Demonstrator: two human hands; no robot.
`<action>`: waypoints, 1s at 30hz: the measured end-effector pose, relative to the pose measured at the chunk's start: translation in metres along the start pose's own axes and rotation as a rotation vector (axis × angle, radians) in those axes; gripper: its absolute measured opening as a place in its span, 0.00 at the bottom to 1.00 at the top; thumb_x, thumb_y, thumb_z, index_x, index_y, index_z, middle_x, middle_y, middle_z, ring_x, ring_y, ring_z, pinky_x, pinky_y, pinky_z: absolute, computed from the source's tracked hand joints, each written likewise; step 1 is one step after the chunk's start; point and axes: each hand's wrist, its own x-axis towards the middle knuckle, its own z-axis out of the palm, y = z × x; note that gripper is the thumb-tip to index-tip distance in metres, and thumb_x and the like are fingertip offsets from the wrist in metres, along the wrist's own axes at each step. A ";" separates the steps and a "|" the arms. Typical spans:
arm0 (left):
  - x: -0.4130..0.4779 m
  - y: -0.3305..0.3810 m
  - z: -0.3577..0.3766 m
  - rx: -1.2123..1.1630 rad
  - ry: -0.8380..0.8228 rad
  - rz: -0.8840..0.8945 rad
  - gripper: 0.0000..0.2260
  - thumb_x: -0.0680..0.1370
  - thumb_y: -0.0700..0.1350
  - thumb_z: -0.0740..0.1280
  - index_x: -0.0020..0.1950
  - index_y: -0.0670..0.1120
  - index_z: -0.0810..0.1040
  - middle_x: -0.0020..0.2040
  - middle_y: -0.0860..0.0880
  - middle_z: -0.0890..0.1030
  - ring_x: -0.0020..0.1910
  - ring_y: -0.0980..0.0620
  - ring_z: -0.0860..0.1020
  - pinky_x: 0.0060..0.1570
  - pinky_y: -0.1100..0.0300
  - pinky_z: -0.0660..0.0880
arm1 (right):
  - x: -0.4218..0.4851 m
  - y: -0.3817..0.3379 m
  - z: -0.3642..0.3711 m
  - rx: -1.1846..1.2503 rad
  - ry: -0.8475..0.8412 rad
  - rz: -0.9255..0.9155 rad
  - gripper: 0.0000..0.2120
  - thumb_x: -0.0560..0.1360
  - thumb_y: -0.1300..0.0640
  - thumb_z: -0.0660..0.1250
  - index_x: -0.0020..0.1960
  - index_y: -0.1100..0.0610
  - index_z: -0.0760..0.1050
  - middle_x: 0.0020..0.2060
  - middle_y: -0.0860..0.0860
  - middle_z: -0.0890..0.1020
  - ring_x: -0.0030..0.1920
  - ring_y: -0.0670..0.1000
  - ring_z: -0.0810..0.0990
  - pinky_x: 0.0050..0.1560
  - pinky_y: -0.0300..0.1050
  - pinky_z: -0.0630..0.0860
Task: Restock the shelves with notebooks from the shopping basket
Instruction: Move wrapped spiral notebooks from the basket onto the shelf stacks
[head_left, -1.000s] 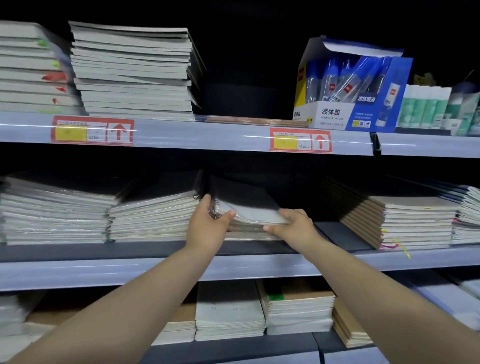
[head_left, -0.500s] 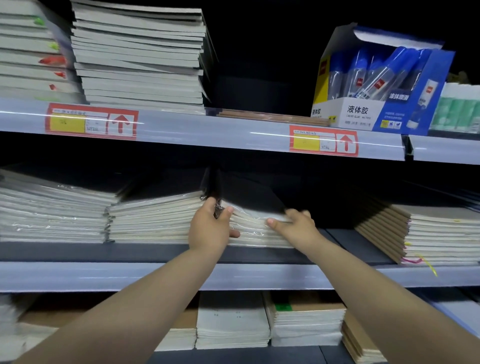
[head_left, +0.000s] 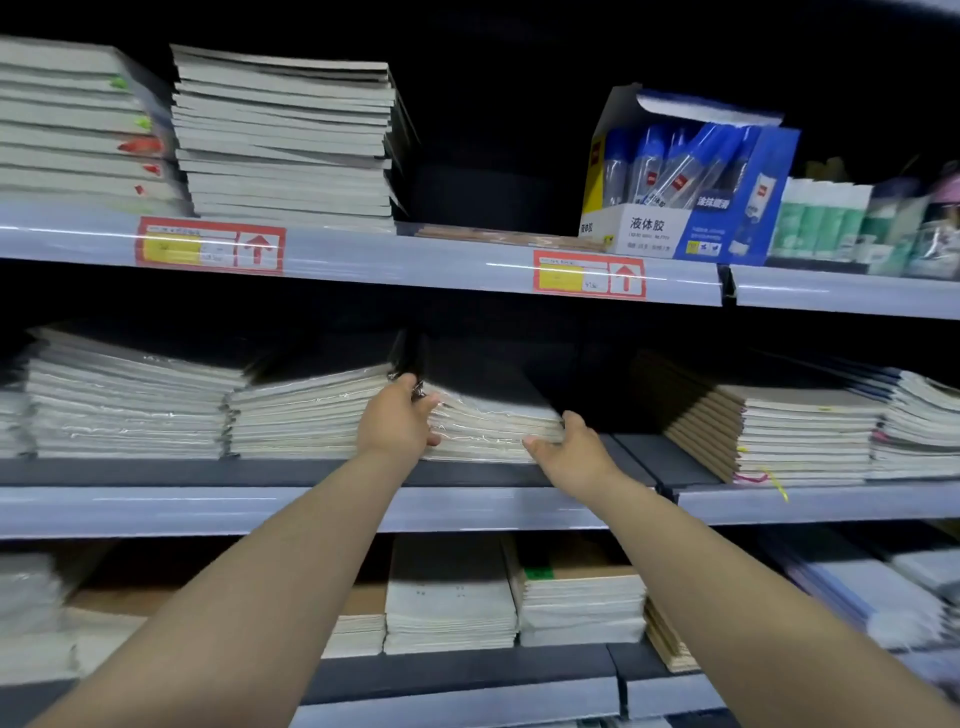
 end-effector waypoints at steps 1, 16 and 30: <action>-0.001 0.001 -0.001 0.036 0.013 0.009 0.13 0.83 0.42 0.60 0.68 0.49 0.71 0.53 0.56 0.80 0.34 0.52 0.84 0.26 0.61 0.73 | -0.008 0.003 -0.006 0.003 -0.001 -0.018 0.38 0.78 0.43 0.63 0.78 0.58 0.51 0.74 0.57 0.61 0.73 0.57 0.61 0.71 0.51 0.63; -0.053 0.017 -0.003 -0.139 0.187 -0.008 0.15 0.82 0.54 0.58 0.46 0.47 0.79 0.41 0.47 0.83 0.45 0.45 0.82 0.51 0.49 0.79 | -0.097 0.032 -0.068 0.413 0.043 0.102 0.32 0.77 0.31 0.49 0.72 0.50 0.65 0.67 0.48 0.72 0.66 0.50 0.70 0.59 0.45 0.62; -0.160 -0.010 -0.048 -0.664 -0.303 -0.340 0.36 0.79 0.69 0.45 0.78 0.48 0.58 0.77 0.49 0.64 0.76 0.51 0.61 0.75 0.49 0.55 | -0.161 0.020 -0.026 0.467 -0.157 0.158 0.39 0.75 0.27 0.44 0.75 0.51 0.61 0.69 0.51 0.73 0.71 0.54 0.67 0.74 0.57 0.56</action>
